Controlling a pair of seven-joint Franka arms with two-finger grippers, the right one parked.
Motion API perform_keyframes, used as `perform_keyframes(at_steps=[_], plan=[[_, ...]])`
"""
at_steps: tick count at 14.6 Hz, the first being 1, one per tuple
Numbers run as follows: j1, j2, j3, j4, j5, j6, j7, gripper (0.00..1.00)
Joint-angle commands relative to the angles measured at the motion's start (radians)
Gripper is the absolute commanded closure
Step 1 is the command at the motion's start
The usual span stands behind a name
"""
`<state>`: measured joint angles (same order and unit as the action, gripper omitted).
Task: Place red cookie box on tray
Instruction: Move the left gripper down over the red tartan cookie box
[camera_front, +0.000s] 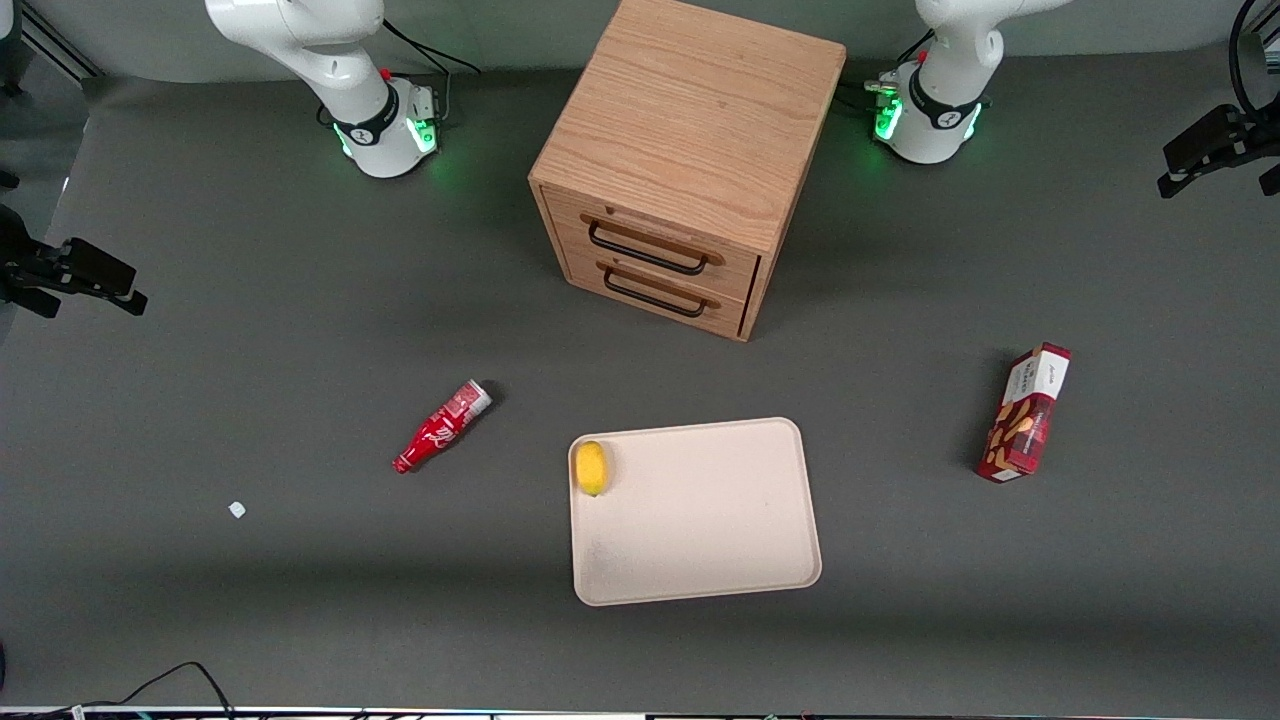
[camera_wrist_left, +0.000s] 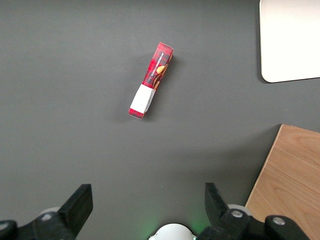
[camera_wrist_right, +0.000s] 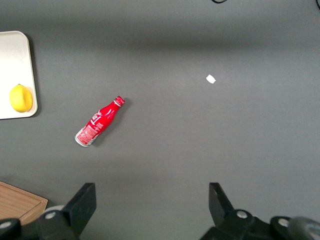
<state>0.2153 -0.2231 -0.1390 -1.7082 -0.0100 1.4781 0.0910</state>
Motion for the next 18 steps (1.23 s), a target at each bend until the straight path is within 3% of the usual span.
perform_keyframes(at_steps=[1,8,12,18], plan=[[0.012,-0.007,-0.011,-0.008,0.002,-0.013,0.003,0.0],[0.018,0.07,-0.008,-0.02,0.016,0.042,0.064,0.0],[0.047,0.168,-0.002,-0.082,0.037,0.204,0.268,0.0],[0.047,0.329,-0.002,-0.159,0.084,0.422,0.312,0.0]])
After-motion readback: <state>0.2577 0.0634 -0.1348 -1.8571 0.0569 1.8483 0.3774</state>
